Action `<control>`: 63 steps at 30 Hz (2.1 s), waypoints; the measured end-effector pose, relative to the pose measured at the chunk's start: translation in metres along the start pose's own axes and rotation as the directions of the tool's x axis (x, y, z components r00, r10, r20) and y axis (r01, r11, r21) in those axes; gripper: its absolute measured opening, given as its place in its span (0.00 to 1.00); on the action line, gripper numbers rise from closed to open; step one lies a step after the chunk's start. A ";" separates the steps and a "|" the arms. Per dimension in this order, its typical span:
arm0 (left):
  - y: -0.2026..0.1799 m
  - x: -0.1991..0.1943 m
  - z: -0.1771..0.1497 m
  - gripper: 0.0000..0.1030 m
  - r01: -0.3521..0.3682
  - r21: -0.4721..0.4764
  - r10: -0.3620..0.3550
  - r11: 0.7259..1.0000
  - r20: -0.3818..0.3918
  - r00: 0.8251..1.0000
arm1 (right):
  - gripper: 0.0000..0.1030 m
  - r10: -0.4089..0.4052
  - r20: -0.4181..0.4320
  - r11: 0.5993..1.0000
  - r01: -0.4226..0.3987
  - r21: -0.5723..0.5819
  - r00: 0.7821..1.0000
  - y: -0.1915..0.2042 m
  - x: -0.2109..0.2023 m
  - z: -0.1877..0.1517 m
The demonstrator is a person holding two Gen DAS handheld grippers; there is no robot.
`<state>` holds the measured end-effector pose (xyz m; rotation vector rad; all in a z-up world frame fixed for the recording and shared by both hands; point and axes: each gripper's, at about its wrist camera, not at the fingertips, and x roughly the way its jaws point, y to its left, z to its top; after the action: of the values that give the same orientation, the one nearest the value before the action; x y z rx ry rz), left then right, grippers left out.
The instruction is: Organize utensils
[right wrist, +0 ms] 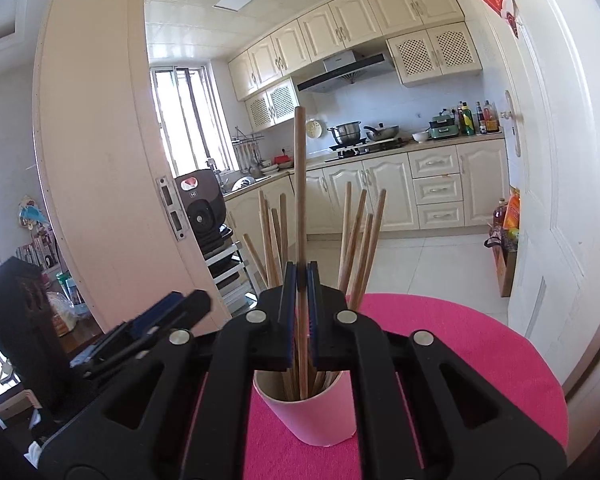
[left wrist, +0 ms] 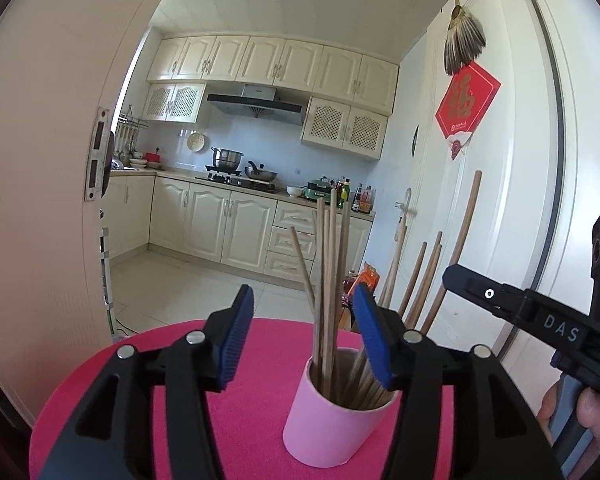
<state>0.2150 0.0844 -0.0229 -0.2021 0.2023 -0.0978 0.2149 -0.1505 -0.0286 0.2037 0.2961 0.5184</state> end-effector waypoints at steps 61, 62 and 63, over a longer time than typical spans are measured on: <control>-0.056 -0.207 0.007 0.70 -0.049 0.176 0.053 0.983 -0.019 0.998 | 0.92 -0.241 0.156 0.954 0.264 -0.145 0.958 0.107 -0.208 -0.039; -0.060 -0.210 0.008 0.70 -0.048 0.176 0.051 0.983 -0.015 0.999 | 0.92 -0.247 0.169 0.950 0.273 -0.152 0.954 0.107 -0.214 -0.040; -0.063 -0.213 0.007 0.70 -0.047 0.176 0.049 0.983 -0.008 0.999 | 0.92 -0.253 0.178 0.947 0.281 -0.156 0.951 0.107 -0.217 -0.040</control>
<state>0.0037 0.0496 0.0374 -0.0208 0.2100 -0.0685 -0.0263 -0.1663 0.0114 0.0260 0.1201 0.2548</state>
